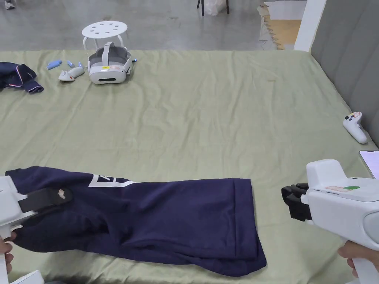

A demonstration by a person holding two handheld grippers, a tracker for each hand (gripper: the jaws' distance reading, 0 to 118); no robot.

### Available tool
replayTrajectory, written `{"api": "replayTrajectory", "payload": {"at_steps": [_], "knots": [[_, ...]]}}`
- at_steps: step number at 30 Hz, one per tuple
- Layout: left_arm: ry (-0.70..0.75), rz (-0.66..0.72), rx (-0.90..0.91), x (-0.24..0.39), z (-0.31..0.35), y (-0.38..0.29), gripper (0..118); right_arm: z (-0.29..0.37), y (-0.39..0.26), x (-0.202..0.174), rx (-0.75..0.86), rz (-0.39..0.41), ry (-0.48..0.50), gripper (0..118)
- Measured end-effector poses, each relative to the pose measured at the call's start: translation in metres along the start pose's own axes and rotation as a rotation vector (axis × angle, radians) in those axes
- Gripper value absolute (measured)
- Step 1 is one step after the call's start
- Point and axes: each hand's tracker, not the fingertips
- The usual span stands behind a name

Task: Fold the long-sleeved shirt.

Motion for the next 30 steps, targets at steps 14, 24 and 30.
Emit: {"api": "replayTrajectory", "payload": {"at_steps": [14,24,30], "knots": [[0.065,-0.423,-0.316,0.207,-0.168,-0.101,29,0.019,-0.02,0.026,0.008,-0.065,-0.045,0],[-0.221,-0.309,-0.491,0.231,-0.21,-0.144,106,0.033,-0.038,0.053,-0.004,-0.128,-0.095,0],[-0.27,-0.179,-0.2,0.209,-0.137,-0.069,5,0.031,-0.039,0.057,0.002,-0.133,-0.106,0]]}}
